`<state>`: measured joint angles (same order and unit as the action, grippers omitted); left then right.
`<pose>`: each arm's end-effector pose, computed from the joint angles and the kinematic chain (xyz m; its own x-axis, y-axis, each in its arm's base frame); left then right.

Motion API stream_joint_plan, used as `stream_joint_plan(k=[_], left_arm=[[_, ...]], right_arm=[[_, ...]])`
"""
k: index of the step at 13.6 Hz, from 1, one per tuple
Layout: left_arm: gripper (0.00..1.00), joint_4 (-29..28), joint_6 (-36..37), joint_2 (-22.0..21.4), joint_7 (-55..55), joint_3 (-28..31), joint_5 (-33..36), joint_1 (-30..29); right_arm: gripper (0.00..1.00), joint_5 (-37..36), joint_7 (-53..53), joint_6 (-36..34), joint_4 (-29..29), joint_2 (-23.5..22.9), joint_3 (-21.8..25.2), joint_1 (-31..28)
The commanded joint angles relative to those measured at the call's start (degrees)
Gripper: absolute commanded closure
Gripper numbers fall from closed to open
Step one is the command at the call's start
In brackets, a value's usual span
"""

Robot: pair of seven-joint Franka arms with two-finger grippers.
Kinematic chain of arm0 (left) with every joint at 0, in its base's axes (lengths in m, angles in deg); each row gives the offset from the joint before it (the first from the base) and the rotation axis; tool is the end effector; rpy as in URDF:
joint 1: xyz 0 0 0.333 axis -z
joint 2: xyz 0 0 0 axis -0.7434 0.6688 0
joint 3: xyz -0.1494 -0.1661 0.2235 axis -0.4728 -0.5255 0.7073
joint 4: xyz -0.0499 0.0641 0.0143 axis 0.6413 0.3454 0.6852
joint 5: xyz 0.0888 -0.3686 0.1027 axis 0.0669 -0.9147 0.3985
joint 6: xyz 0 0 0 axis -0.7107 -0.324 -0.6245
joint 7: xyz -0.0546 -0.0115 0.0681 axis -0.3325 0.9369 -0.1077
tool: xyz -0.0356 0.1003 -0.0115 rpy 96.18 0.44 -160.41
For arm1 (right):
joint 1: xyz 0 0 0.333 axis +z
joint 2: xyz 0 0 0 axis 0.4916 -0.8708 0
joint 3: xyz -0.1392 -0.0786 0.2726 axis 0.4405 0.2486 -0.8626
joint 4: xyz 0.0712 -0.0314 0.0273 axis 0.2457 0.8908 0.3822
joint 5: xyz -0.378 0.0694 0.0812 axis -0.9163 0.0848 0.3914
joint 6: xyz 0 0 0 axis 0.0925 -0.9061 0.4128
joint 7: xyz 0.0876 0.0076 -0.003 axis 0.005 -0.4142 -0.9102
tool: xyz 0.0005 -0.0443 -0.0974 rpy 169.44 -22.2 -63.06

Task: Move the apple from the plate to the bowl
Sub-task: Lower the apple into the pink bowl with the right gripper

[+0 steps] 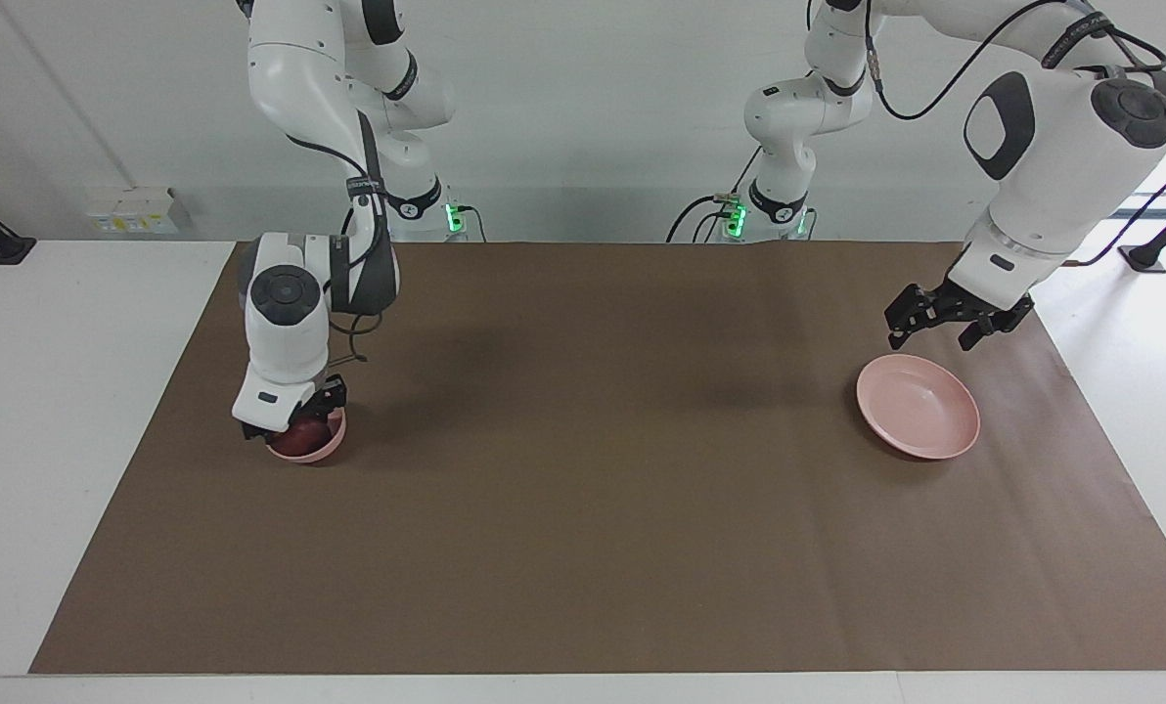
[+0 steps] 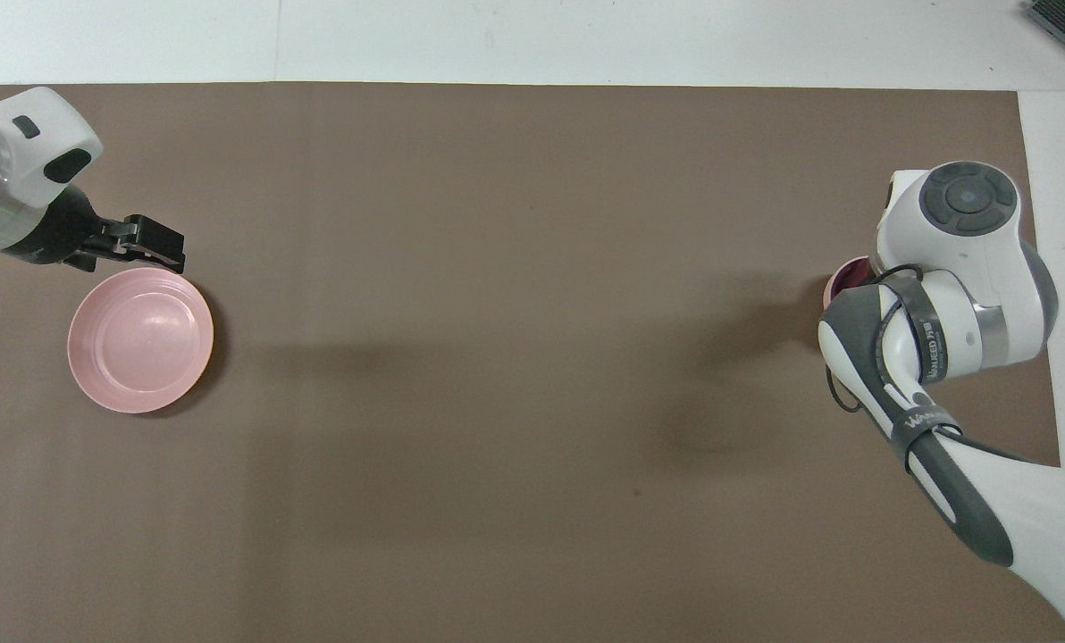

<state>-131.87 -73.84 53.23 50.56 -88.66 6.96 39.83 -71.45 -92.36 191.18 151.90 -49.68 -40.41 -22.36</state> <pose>0.6034 -0.0382 0.5627 0.9978 -0.0659 -0.0050 -0.0658 -0.9978 0.0053 0.6216 -0.0255 0.3308 0.8399 0.5059 -0.1965 0.5424 -0.7959 0.2691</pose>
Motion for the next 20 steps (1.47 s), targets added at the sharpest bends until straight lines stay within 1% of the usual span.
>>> stream_joint_plan(k=[1, 2, 3, 4, 5, 7, 12, 16, 17, 20], left_arm=[[0.00, 0.5, 2.6, -2.9, 1.8, 10.0, 0.6, 9.9], [0.00, 0.5, 4.4, -4.3, 2.8, 12.2, 0.5, 12.0], [0.00, 0.5, 5.6, -5.1, 3.1, 14.4, 0.4, 14.2], [0.00, 0.5, 6.0, -5.7, 3.0, 17.3, 0.4, 17.2], [0.00, 0.3, 6.1, -6.7, 3.2, 18.6, 0.3, 17.7], [0.00, -0.1, 6.6, -6.9, 2.8, 18.6, 0.2, 17.5], [0.00, 0.0, 6.7, -6.9, 2.6, 19.4, 0.1, 17.2], [0.00, 0.0, 6.7, -6.9, 2.6, 19.4, 0.1, 17.3], [0.00, 0.0, 6.7, -6.9, 2.6, 19.4, 0.2, 17.3], [0.00, 0.0, 6.7, -6.9, 2.6, 19.4, 0.1, 17.2]], right_arm=[[0.66, -1.8, 2.0, 1.6, 1.1, 0.6, -0.4, -0.6], [0.48, -1.8, 2.3, 1.7, 1.2, 0.6, -0.4, -0.6], [0.33, -1.8, 2.8, 1.6, 1.4, 0.7, -0.4, -0.6], [0.22, -1.7, 2.9, 1.6, 1.4, 0.7, -0.4, -0.6], [0.13, -1.7, 2.9, 1.6, 1.4, 0.7, -0.4, -0.5], [0.00, -1.7, 3.4, 1.0, 1.1, 0.7, -0.4, -0.3], [0.00, -0.7, 3.8, -1.8, 0.0, 1.4, -0.5, 0.0], [0.00, -0.5, 3.2, -4.8, -0.7, 3.1, -0.6, 0.1], [0.00, -0.3, 3.0, -5.7, -0.8, 4.3, -0.7, 0.1], [0.00, 5.6, 3.4, -7.2, -0.8, 7.9, -0.7, 0.1]])
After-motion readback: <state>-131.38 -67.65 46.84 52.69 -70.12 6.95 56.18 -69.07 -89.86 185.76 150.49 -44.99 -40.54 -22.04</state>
